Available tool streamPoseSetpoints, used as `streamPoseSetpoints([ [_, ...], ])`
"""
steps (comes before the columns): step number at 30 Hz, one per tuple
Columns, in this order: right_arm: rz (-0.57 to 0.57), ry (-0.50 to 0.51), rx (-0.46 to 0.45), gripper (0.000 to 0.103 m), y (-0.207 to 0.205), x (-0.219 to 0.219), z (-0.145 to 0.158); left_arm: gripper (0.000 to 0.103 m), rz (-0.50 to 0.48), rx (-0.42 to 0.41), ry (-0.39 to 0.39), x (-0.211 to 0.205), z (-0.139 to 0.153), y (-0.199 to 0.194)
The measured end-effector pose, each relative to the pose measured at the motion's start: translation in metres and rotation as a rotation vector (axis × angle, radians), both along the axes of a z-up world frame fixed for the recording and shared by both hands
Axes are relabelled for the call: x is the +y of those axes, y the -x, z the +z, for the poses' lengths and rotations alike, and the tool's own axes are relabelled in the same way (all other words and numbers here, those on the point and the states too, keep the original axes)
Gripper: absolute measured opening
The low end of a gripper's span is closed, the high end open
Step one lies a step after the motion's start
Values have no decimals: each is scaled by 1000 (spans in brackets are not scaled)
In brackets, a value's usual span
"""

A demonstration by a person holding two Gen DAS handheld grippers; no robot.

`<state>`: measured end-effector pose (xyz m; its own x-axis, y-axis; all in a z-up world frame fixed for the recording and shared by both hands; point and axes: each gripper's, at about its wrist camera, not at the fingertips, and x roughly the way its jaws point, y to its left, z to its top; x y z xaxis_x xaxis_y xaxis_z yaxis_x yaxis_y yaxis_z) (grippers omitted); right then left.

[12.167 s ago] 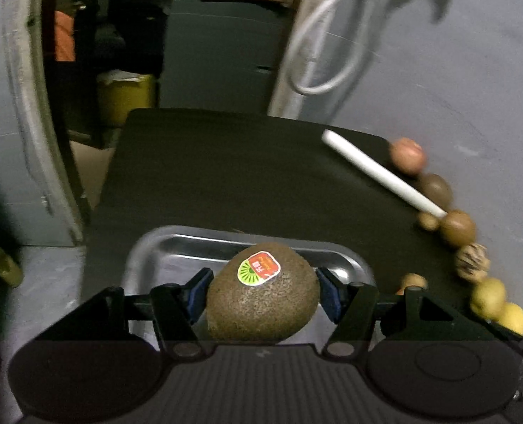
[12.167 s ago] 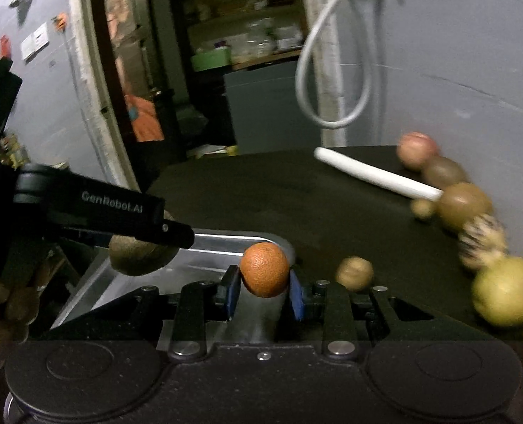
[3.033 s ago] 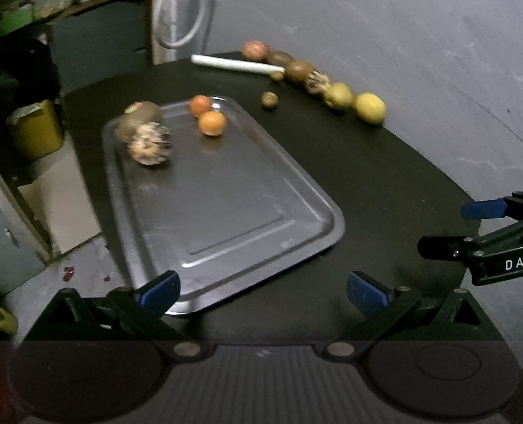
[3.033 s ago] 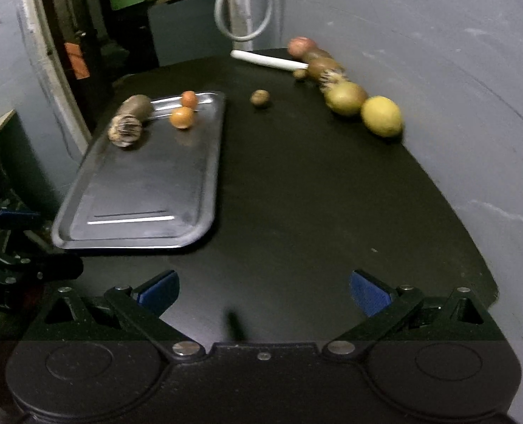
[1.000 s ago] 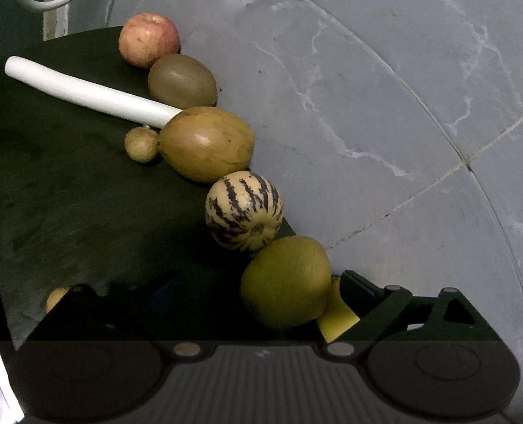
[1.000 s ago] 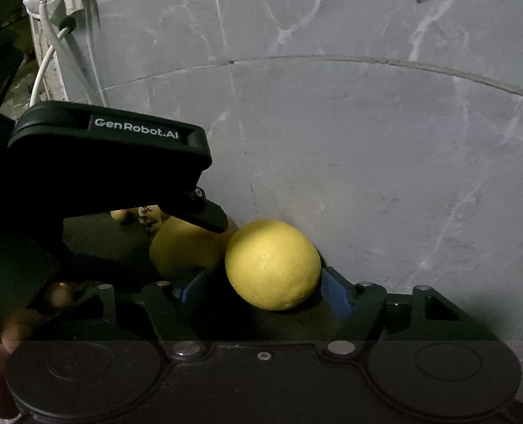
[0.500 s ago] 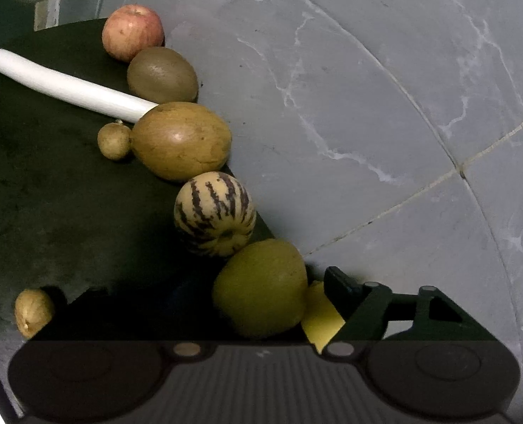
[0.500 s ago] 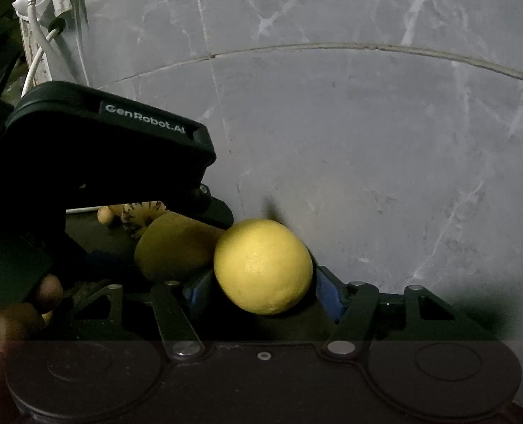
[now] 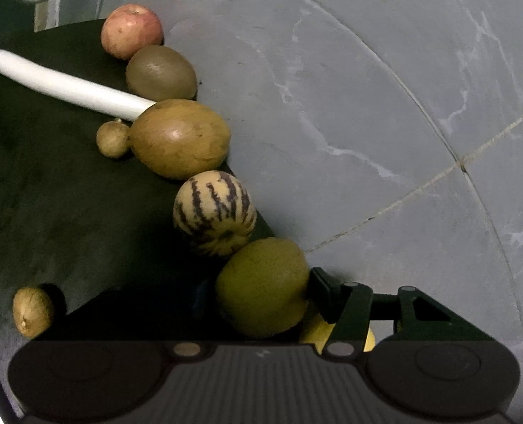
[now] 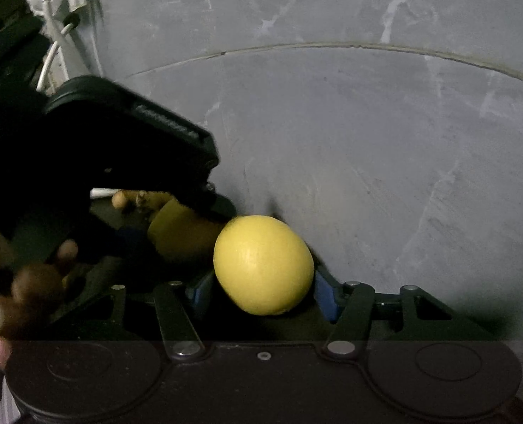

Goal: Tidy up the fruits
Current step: 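Grasp the green pear with the left gripper while the right gripper grasps a lemon, then carry the green pear and lemon over the tray and open both grippers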

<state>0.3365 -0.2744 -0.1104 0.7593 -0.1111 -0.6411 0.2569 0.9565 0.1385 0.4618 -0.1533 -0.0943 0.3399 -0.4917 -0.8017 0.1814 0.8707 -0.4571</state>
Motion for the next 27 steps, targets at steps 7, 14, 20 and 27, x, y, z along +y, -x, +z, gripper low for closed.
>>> streamPoseSetpoints([
  [7, 9, 11, 4, 61, -8, -4, 0, 60, -28, -38, -46, -10, 3, 6],
  [14, 33, 24, -6, 60, -7, -10, -3, 59, -12, -37, -36, -4, 4, 10],
  [20, 56, -4, -30, 60, 8, -14, -5, 59, 28, -18, -17, 11, 3, 23],
  [27, 92, -10, -38, 60, 34, -9, 0, 59, 57, 5, 5, 28, 2, 42],
])
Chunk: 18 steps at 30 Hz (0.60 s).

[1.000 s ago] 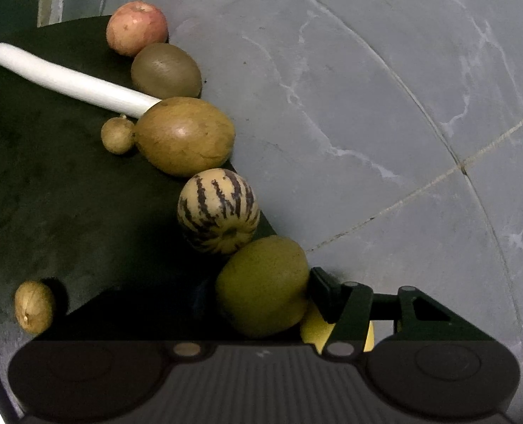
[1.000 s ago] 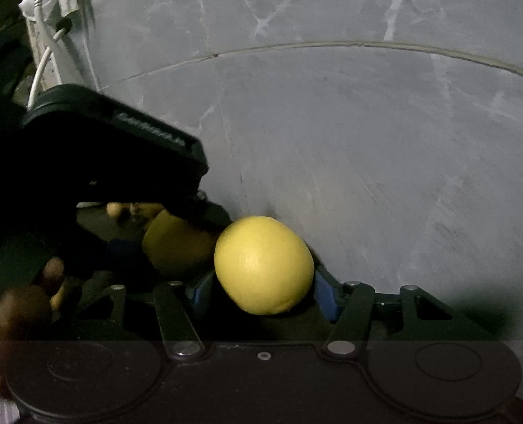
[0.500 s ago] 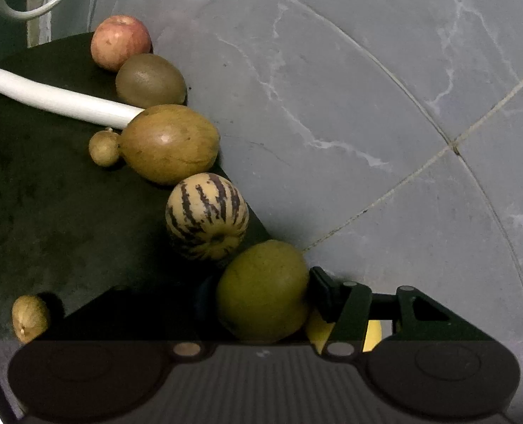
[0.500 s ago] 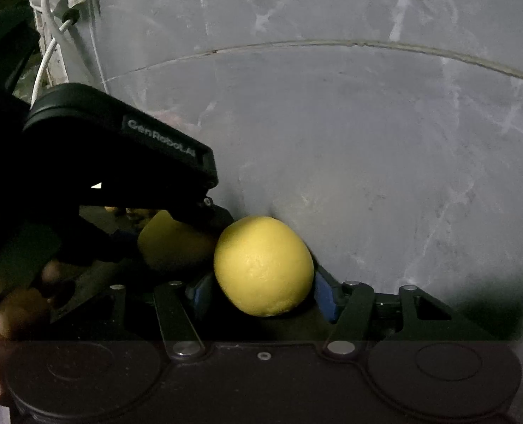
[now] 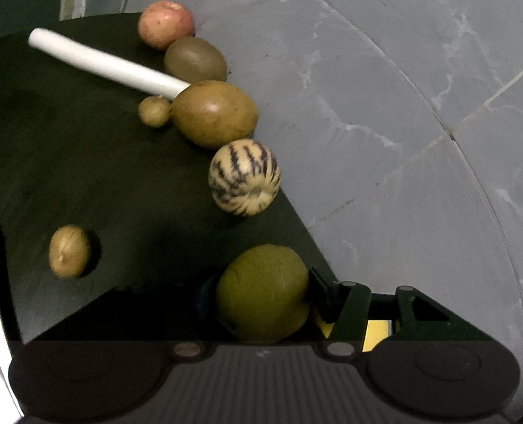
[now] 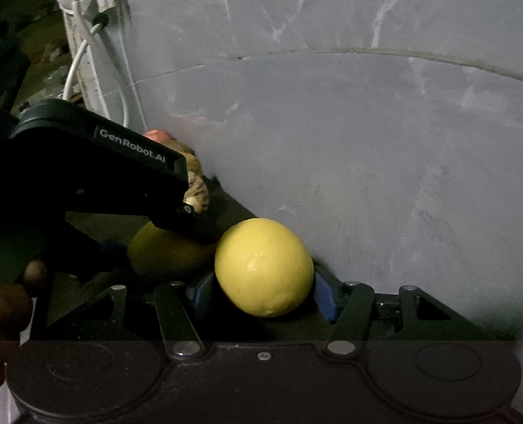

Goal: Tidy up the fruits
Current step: 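Carry the green pear and lemon over the tray and open both grippers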

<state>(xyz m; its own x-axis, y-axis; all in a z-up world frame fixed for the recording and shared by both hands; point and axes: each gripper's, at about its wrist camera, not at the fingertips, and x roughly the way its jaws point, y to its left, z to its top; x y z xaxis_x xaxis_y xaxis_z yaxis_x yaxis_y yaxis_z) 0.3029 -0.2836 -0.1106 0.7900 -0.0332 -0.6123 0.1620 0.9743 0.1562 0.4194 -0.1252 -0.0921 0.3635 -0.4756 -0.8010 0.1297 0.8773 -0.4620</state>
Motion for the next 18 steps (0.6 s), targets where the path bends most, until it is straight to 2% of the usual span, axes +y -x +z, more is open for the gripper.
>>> streamPoseSetpoints([
  [11, 29, 10, -13, 60, 35, 21, 28, 59, 36, -21, 37, 24, 22, 45],
  [18, 93, 18, -34, 60, 61, 41, 42, 59, 95, -53, 60, 60, 42, 79],
])
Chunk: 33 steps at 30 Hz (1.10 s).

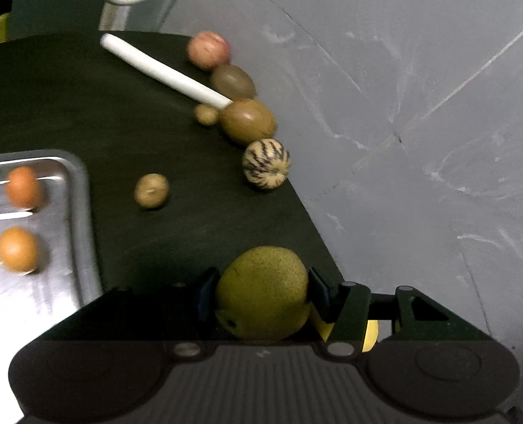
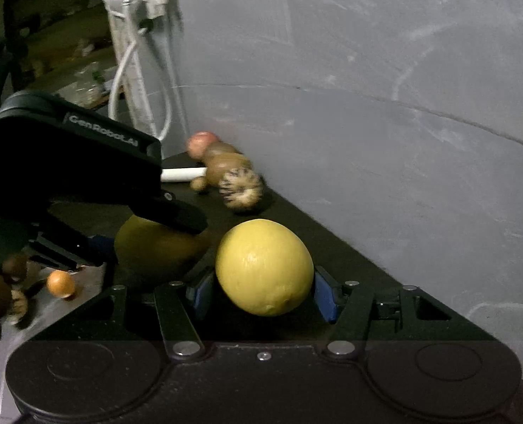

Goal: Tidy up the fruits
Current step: 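Carry the green pear and lemon over the tray and open both grippers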

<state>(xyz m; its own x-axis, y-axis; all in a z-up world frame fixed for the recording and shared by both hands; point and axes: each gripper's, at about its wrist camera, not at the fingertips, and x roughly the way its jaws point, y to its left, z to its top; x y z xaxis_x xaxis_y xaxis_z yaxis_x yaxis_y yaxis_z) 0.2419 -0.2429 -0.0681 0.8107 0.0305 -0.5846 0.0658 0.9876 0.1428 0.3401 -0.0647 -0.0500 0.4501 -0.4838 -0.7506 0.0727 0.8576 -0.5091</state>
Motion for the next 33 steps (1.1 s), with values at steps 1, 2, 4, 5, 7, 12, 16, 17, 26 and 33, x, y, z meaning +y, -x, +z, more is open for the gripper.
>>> streamPoseSetpoints([
  [1, 13, 0, -3, 60, 4, 4, 2, 59, 11, -2, 2, 8, 2, 6],
  [2, 25, -2, -4, 60, 6, 7, 4, 59, 22, -3, 3, 16, 5, 12],
  [4, 47, -6, -7, 60, 9, 17, 8, 59, 48, -6, 3, 30, 8, 21],
  [5, 61, -7, -9, 60, 11, 22, 9, 59, 63, -8, 1, 38, 10, 27],
  [7, 87, -7, -13, 60, 11, 32, 12, 59, 92, -12, -2, 54, 13, 37],
  [12, 162, -9, -24, 60, 15, 60, 19, 59, 173, -10, -4, 91, 17, 61],
  [16, 227, -15, -18, 60, 21, 83, 20, 59, 247, 8, 0, 121, 13, 80],
  [17, 242, -15, -14, 60, 22, 89, 20, 59, 267, 14, 2, 128, 11, 84],
  [26, 366, 19, 15, 59, 29, 135, 12, 59, 370, 27, -8, 180, -4, 114],
  [33, 484, 72, 1, 43, 16, 166, 13, 59, 412, 20, -1, 195, -17, 117],
])
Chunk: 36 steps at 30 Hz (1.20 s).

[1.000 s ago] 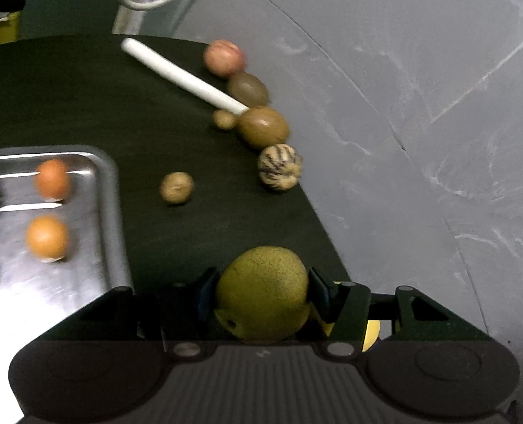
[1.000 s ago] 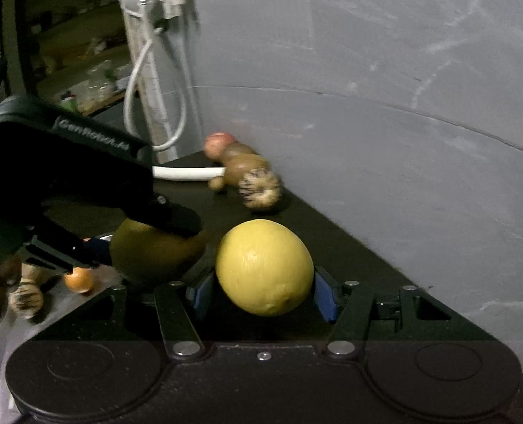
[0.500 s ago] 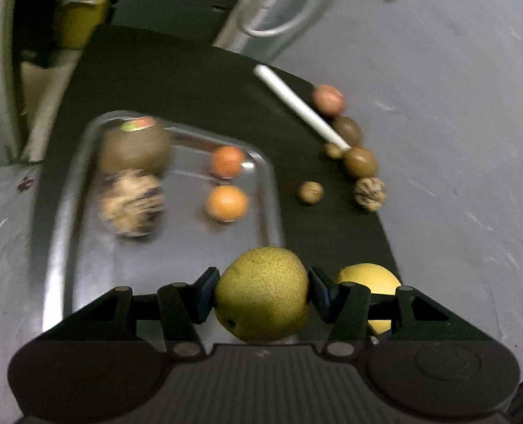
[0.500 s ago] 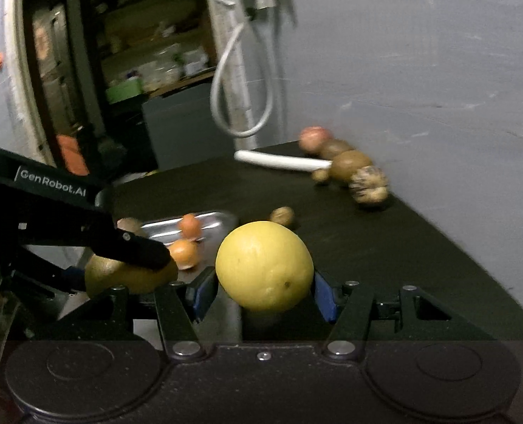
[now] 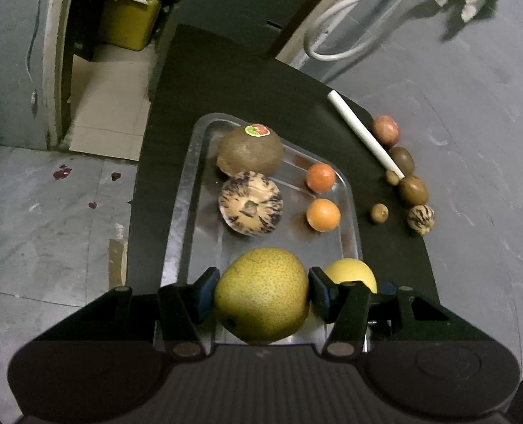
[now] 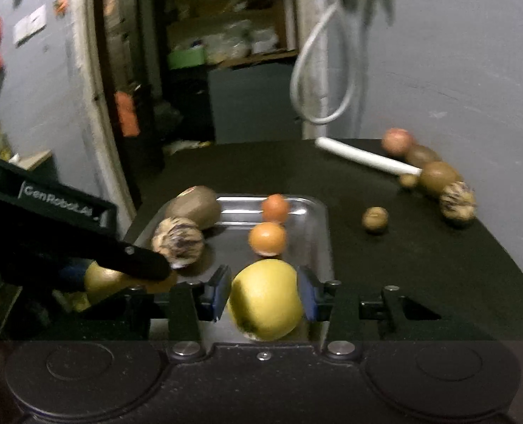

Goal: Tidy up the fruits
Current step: 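Carry the green pear and lemon over the tray and open both grippers, then move both tools back toward the row of fruits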

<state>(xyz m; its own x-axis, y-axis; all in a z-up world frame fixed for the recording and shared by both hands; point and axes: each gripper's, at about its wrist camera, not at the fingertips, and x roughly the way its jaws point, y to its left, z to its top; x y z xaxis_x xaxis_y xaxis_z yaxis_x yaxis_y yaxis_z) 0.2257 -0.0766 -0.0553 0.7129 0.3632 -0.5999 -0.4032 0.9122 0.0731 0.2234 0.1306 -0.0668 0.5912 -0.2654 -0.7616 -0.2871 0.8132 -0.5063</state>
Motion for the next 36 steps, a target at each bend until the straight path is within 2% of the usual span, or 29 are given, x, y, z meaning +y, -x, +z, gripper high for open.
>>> streamPoseSetpoints([
  [7, 48, 30, 5, 44, 1, 13, -1, 59, -4, -9, -23, 0, -6, -5],
  [14, 43, 24, 19, 44, 4, 11, 0, 59, -22, 1, -74, -4, -12, -5],
  [20, 38, 13, 38, 49, 7, 8, 0, 59, -35, -5, -93, -7, -13, -5],
  [28, 28, -1, 34, 65, 18, 1, 7, 60, -55, -2, -113, -10, -12, -2],
  [36, 23, -23, 17, 88, 37, -14, 22, 80, -89, -51, -160, -10, 6, 9],
])
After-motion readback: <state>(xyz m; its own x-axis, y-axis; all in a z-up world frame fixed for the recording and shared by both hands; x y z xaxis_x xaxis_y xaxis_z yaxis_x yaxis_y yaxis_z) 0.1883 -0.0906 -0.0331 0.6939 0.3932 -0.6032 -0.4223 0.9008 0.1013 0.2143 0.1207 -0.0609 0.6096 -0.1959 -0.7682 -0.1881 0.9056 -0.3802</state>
